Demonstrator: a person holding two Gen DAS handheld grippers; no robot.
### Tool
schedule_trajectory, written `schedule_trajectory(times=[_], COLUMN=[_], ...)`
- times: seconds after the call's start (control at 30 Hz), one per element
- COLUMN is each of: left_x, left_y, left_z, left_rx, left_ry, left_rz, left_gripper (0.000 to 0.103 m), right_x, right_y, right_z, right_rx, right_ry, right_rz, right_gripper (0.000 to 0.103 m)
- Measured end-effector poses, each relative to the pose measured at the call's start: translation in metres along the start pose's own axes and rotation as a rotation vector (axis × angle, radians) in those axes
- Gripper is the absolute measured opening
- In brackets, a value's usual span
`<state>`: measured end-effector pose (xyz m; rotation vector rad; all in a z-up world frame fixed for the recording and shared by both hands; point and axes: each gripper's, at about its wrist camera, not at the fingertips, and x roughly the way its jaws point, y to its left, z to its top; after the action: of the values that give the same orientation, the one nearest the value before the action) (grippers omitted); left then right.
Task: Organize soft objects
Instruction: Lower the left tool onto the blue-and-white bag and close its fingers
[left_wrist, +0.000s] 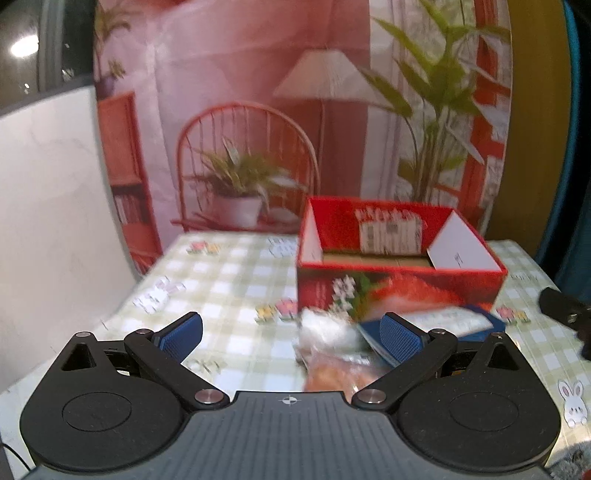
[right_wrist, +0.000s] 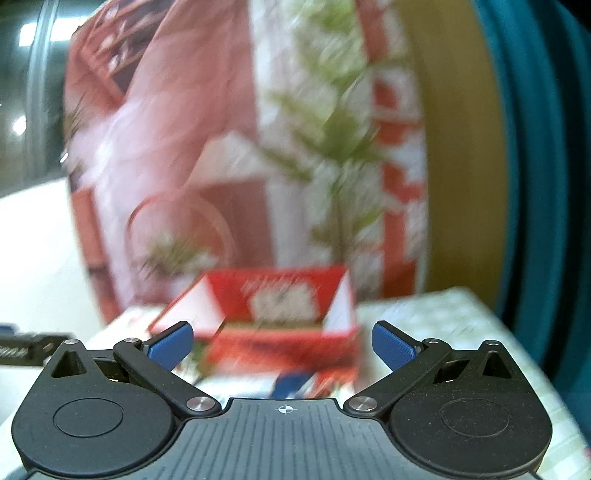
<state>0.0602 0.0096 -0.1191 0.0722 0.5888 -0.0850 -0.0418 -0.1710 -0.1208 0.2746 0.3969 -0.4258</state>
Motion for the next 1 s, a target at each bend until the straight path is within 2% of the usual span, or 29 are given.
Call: schedule_trajectory(times=[0.07, 0.2, 0.53, 0.67, 0.93, 1.0], left_x=[0.003, 0.006, 0.017, 0.016, 0.019, 0.028], left_y=[0.0, -0.003, -0.008, -0.005, -0.014, -0.015], left_z=[-0.008, -0.014, -0.027, -0.028, -0.026, -0.024], left_rx=[-0.007, 0.0, 0.001, -0.023, -0.004, -0.012], left_ry=[0.002, -0.002, 0.065, 0.062, 0.055, 0.077], left_rz=[-0.02, -0.027, -0.08, -0.11, -0.218, -0.242], left_gripper=[0.103, 0.102, 0.102, 0.102, 0.09, 0.081], right_x=[0.008, 0.016, 0.028, 0.029, 0.02, 0.021], right_y=[0.005, 0.012, 0.005, 0.002, 0.005, 0.005], right_z=[-0.007, -0.02, -0.036, -0.039, -0.041, -0.041], right_rx=[-0.005, -0.03, -0.007, -0.006, -0.072, -0.096], right_ry=[0.031, 0.062, 0.141, 0.147, 0.086, 0.073], right_rz=[-0.007, 0.039, 0.023, 0.017, 0.031, 0.04], right_gripper=[0.103, 0.103, 0.103, 0.103, 0.102, 0.096])
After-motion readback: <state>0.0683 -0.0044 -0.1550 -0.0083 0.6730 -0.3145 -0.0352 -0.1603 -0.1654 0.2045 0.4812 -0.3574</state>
